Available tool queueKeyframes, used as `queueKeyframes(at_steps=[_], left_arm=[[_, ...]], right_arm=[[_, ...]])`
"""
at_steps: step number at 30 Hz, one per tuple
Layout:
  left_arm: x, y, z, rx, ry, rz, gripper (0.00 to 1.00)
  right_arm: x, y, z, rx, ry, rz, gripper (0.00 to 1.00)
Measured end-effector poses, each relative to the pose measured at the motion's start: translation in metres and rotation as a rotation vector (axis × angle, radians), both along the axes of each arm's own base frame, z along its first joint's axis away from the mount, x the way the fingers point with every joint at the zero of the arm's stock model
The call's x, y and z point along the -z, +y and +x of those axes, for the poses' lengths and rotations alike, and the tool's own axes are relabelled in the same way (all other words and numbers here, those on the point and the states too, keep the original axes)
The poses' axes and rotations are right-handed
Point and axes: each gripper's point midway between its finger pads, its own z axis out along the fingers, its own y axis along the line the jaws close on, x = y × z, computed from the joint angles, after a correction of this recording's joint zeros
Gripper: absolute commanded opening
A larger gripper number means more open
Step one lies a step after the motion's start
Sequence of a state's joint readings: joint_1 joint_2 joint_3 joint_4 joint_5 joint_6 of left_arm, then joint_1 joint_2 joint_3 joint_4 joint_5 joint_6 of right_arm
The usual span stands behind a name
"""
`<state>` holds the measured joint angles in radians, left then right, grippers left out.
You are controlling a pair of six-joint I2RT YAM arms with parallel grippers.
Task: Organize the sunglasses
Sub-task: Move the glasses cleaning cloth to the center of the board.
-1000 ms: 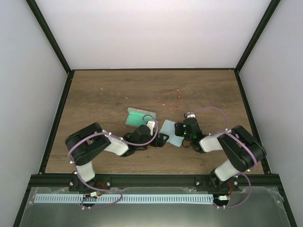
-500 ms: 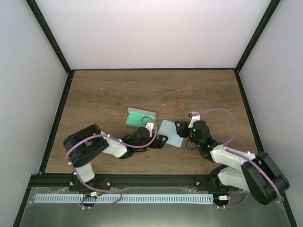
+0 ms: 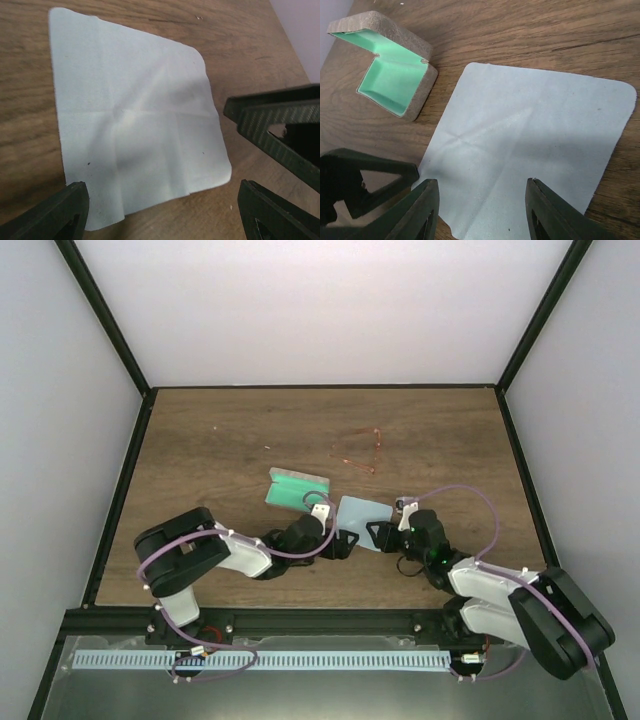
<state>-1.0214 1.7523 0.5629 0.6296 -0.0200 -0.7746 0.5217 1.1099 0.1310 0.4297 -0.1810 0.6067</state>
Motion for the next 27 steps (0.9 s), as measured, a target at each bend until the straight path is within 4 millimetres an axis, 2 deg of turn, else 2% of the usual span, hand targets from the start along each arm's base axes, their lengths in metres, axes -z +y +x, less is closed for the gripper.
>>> queueKeyframes(at_steps=[4, 11, 15, 22, 27], left_arm=[[0.001, -0.008, -0.01, 0.015, -0.002, -0.002, 0.84], [0.001, -0.013, -0.019, 0.01, 0.002, -0.02, 0.84], [0.002, -0.006, -0.026, 0.003, 0.011, -0.031, 0.84], [0.001, 0.009, -0.036, -0.011, 0.025, -0.025, 0.85], [0.0, 0.015, -0.036, -0.028, 0.021, 0.002, 0.91]], right_arm=[[-0.003, -0.003, 0.001, 0.018, -0.006, -0.008, 0.51], [-0.023, -0.012, 0.007, 0.072, -0.071, -0.001, 0.51], [-0.019, -0.014, 0.007, 0.086, -0.057, -0.013, 0.51], [-0.011, -0.003, 0.002, 0.029, -0.023, 0.013, 0.51], [-0.012, -0.003, 0.003, 0.028, -0.026, 0.013, 0.51]])
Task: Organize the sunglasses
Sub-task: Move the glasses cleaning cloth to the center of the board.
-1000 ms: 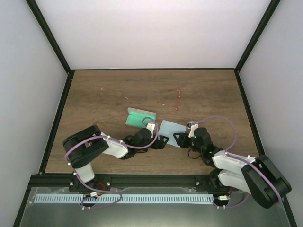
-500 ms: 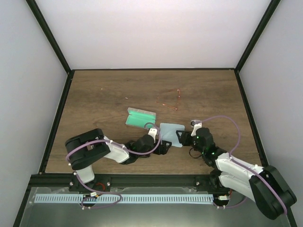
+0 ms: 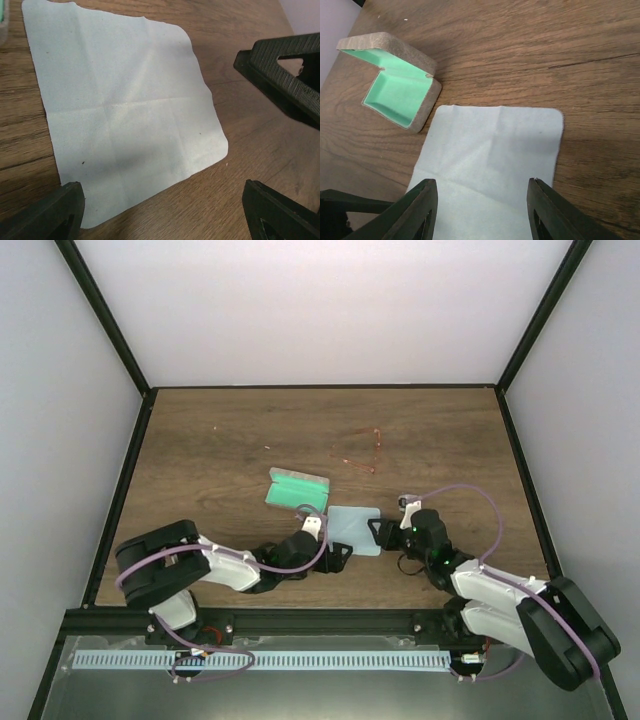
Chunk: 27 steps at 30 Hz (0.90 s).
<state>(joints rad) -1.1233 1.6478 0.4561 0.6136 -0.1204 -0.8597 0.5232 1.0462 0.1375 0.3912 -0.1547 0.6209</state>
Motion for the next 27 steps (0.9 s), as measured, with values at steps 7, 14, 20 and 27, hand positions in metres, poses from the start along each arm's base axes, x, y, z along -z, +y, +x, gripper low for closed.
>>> queueKeyframes(at_steps=[7, 14, 20, 27], left_arm=[[-0.001, 0.011, 0.001, -0.014, -0.007, 0.082, 0.96], [-0.005, 0.02, 0.009, -0.043, -0.027, 0.196, 0.97], [-0.01, 0.019, 0.014, -0.045, -0.042, 0.219, 0.97], [-0.008, 0.029, 0.022, -0.086, -0.057, 0.256, 0.97]], right_arm=[[-0.005, 0.0, 0.017, 0.033, -0.007, -0.052, 0.51], [0.002, 0.007, 0.037, 0.037, 0.018, -0.104, 0.49], [0.006, 0.015, 0.029, -0.015, 0.021, -0.076, 0.48], [0.0, 0.035, -0.012, -0.147, -0.008, 0.005, 0.48]])
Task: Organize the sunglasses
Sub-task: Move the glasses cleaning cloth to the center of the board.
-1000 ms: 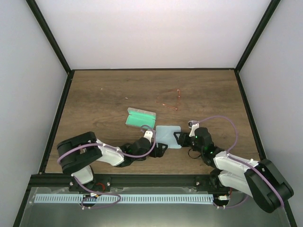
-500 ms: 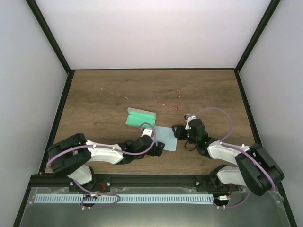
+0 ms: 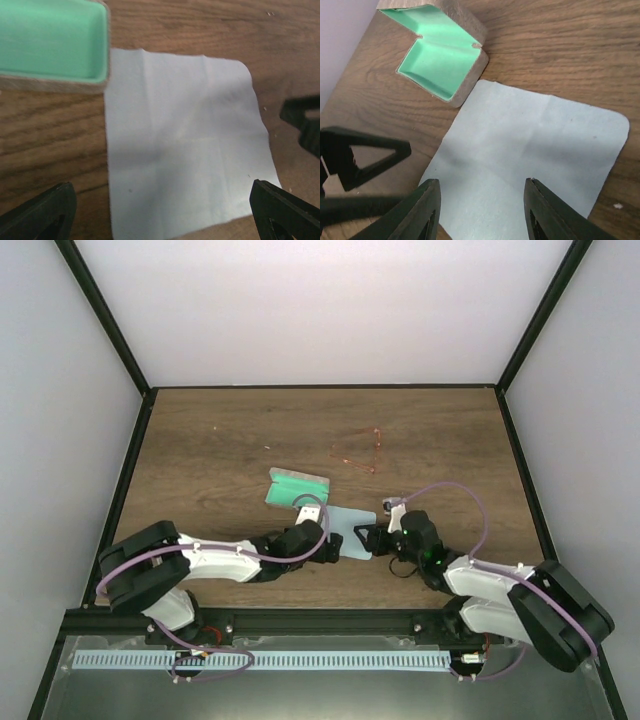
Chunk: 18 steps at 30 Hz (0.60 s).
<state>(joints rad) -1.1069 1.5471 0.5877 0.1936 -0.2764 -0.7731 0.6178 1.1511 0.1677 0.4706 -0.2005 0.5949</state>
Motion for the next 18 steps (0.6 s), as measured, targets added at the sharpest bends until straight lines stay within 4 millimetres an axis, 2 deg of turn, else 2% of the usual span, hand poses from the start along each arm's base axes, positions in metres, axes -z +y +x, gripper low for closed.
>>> queueKeyframes(at_steps=[5, 9, 13, 18], left_arm=[[-0.007, 0.011, 0.015, -0.062, -0.032, 0.004, 0.97], [-0.018, 0.012, 0.019, -0.079, -0.054, -0.011, 0.97], [-0.026, 0.017, 0.023, -0.102, -0.075, -0.012, 0.98], [-0.027, 0.026, 0.03, -0.135, -0.081, 0.0, 0.98]], right_arm=[[0.01, 0.0, -0.006, -0.005, 0.028, -0.001, 0.48], [0.034, -0.001, -0.01, -0.008, 0.098, -0.041, 0.5], [0.033, 0.007, 0.002, -0.007, 0.096, -0.037, 0.5], [0.034, 0.004, 0.013, 0.042, 0.092, -0.061, 0.5]])
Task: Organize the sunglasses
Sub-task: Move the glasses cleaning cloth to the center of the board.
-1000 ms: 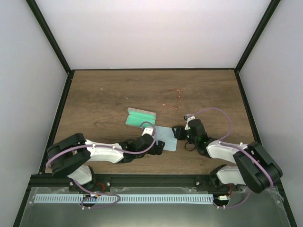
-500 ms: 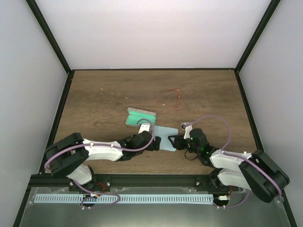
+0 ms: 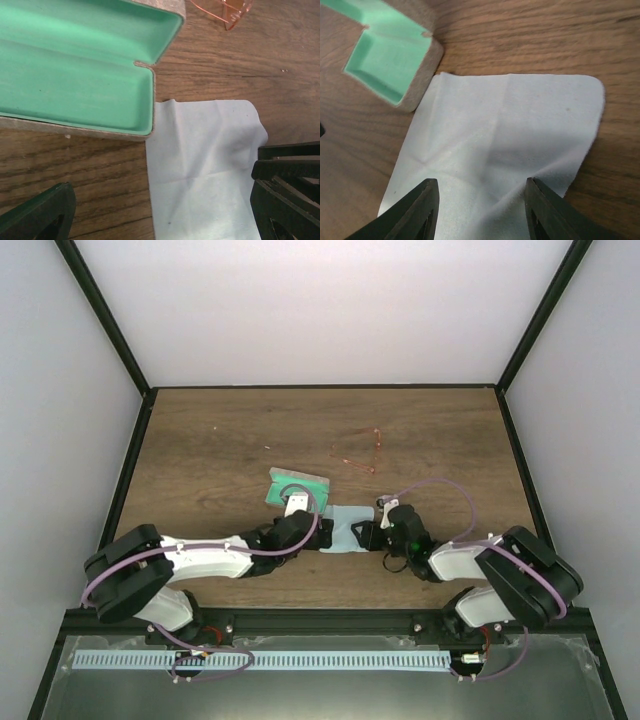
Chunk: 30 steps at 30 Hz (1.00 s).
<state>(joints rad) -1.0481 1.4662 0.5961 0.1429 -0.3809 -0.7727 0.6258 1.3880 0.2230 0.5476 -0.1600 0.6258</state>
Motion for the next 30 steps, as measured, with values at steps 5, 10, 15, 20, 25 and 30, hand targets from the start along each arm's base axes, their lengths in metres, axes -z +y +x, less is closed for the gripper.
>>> queueKeyframes(at_steps=[5, 10, 15, 20, 25, 30], left_arm=[[0.0, 0.006, 0.007, -0.018, -0.002, 0.005, 0.98], [0.001, 0.008, 0.01, -0.019, -0.001, 0.008, 0.98], [0.002, 0.007, 0.009, -0.006, 0.004, 0.01, 0.98], [0.003, 0.004, 0.01, 0.009, 0.005, 0.016, 0.98], [-0.001, 0.0, 0.013, 0.02, 0.003, 0.007, 0.98], [-0.004, 0.0, 0.018, 0.029, -0.004, 0.008, 0.98]], right_arm=[[0.001, -0.011, 0.01, 0.076, -0.008, -0.054, 0.5], [0.001, -0.019, 0.012, 0.122, -0.002, -0.073, 0.51], [0.001, -0.021, 0.012, 0.148, 0.015, -0.068, 0.54], [0.0, -0.023, 0.012, 0.171, 0.033, -0.055, 0.55], [0.0, -0.029, 0.009, 0.208, 0.05, -0.054, 0.56], [0.0, -0.033, 0.006, 0.23, 0.057, -0.06, 0.56]])
